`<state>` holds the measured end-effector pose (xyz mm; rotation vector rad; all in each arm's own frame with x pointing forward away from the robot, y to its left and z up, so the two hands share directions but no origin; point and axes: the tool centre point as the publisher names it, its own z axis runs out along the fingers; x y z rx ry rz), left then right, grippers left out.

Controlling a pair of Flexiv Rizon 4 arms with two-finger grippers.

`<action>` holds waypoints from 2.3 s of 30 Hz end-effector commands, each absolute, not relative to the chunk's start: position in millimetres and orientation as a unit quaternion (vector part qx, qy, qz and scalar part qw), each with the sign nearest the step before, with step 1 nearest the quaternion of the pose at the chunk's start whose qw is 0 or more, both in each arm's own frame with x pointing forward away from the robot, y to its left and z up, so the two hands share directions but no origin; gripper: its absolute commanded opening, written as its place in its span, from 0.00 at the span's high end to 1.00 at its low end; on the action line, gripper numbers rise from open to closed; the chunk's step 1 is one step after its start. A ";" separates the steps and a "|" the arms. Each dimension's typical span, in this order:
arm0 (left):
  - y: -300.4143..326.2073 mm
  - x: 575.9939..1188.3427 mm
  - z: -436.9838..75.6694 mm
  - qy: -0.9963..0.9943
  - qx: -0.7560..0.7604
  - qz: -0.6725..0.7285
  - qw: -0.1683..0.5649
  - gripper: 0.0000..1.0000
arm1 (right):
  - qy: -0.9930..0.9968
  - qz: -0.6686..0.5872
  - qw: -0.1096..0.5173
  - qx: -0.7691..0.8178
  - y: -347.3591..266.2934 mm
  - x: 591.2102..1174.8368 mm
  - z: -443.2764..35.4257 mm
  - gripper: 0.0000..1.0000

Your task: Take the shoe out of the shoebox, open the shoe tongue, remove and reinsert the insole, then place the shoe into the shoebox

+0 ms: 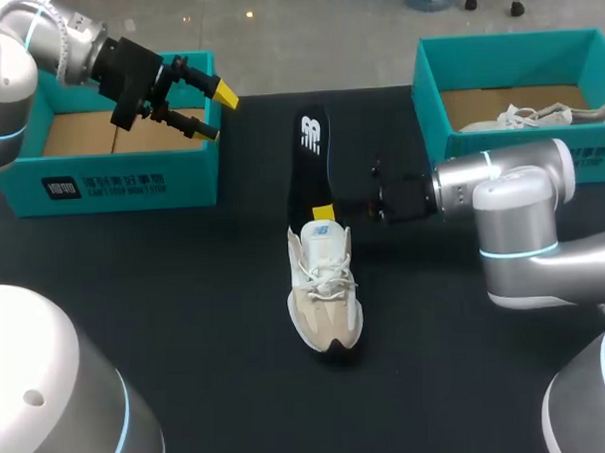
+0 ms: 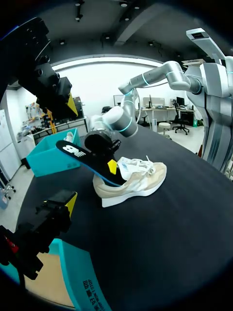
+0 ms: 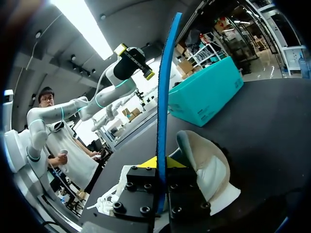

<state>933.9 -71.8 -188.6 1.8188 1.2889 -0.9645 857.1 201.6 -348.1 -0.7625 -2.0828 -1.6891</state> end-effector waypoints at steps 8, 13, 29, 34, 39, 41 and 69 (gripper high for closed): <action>-71.6 933.9 -188.3 0.497 0.703 -0.371 0.348 0.00 | -0.743 -0.597 0.153 -0.262 201.2 857.0 -333.5 0.67; -71.6 933.9 -188.3 0.497 0.703 -0.371 0.348 0.00 | -0.749 -0.595 0.149 -0.251 202.7 860.7 -324.1 0.65; -71.6 933.9 -188.3 0.497 0.703 -0.371 0.348 0.00 | -0.766 -0.555 0.202 -0.255 205.7 865.4 -338.0 1.00; -71.6 933.9 -188.3 0.497 0.703 -0.371 0.348 0.00 | -0.765 -0.547 0.208 -0.268 204.2 852.9 -346.7 1.00; -71.6 933.9 -188.3 0.497 0.703 -0.371 0.348 0.00 | -0.761 -0.544 0.211 -0.282 204.1 840.4 -352.4 1.00; -71.6 933.9 -188.3 0.497 0.703 -0.371 0.348 0.00 | -0.761 -0.543 0.210 -0.286 204.0 837.7 -352.8 1.00; -71.6 933.9 -188.3 0.497 0.703 -0.371 0.348 0.00 | -0.777 -0.535 0.201 -0.263 209.4 852.7 -337.0 1.00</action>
